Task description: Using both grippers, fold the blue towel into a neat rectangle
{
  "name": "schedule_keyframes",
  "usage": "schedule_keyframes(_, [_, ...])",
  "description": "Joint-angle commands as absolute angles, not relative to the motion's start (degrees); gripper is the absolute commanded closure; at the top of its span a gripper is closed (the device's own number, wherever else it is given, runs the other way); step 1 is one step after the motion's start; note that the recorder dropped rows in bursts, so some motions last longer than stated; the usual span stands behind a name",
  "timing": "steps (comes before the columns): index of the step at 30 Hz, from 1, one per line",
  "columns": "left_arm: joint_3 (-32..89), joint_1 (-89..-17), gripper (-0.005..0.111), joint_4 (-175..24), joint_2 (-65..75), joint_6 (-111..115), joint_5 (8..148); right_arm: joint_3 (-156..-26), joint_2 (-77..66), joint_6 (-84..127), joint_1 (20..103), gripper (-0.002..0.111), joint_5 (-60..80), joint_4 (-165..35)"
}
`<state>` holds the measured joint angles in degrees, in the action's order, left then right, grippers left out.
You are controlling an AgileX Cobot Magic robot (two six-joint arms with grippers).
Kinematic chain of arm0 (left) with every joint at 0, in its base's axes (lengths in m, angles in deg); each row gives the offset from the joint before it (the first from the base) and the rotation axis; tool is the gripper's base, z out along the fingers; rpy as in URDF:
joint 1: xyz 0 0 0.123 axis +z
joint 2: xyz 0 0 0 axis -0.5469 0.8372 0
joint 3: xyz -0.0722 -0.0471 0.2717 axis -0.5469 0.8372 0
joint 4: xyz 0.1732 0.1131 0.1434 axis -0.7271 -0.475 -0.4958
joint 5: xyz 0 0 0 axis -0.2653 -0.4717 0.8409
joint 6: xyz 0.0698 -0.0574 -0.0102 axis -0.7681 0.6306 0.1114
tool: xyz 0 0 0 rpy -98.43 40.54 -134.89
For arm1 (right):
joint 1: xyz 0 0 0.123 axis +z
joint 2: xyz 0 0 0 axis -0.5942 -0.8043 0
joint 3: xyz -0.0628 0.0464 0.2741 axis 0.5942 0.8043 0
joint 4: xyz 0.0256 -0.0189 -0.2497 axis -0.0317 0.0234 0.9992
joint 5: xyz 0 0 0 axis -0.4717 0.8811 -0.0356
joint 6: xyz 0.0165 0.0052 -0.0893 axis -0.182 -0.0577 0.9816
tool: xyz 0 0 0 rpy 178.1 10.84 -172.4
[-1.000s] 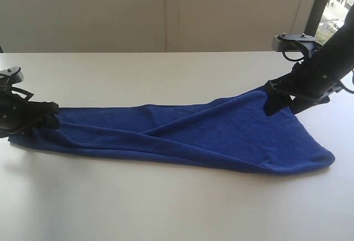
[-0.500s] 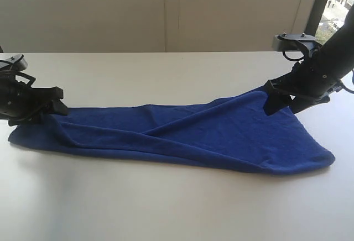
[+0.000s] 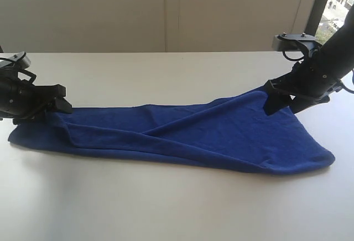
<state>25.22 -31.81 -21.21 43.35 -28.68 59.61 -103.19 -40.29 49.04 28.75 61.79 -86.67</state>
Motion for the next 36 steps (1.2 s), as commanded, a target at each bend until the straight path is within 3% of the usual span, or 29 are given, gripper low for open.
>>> schedule_keyframes(1, [24.9, -31.6, 0.037, -20.2, 43.2, -29.1, 58.1, -102.9, -40.4, 48.9, 28.5, 0.046, 61.6, -86.9])
schedule_keyframes(11, [24.9, -31.6, 0.075, -20.2, 43.2, -29.1, 58.4, -102.9, -40.4, 48.9, 28.5, 0.046, 61.6, -86.9])
schedule_keyframes(15, [24.9, -31.6, 0.082, -20.2, 43.8, -29.1, 58.9, -102.9, -40.4, 48.9, 28.5, 0.046, 61.6, -86.9])
schedule_keyframes(21, [24.9, -31.6, 0.079, -19.9, 44.6, -28.6, 60.3, -102.9, -40.4, 48.9, 28.5, 0.046, 61.6, -86.9])
schedule_keyframes(29, [24.9, -31.6, 0.045, -17.1, 44.6, -28.4, 60.3, -102.9, -40.4, 48.9, 28.5, 0.046, 61.4, -86.9])
schedule_keyframes(36, [24.9, -31.6, 0.040, -14.1, 44.7, -28.6, 61.0, -102.9, -40.4, 48.9, 28.5, 0.046, 60.6, -86.9])
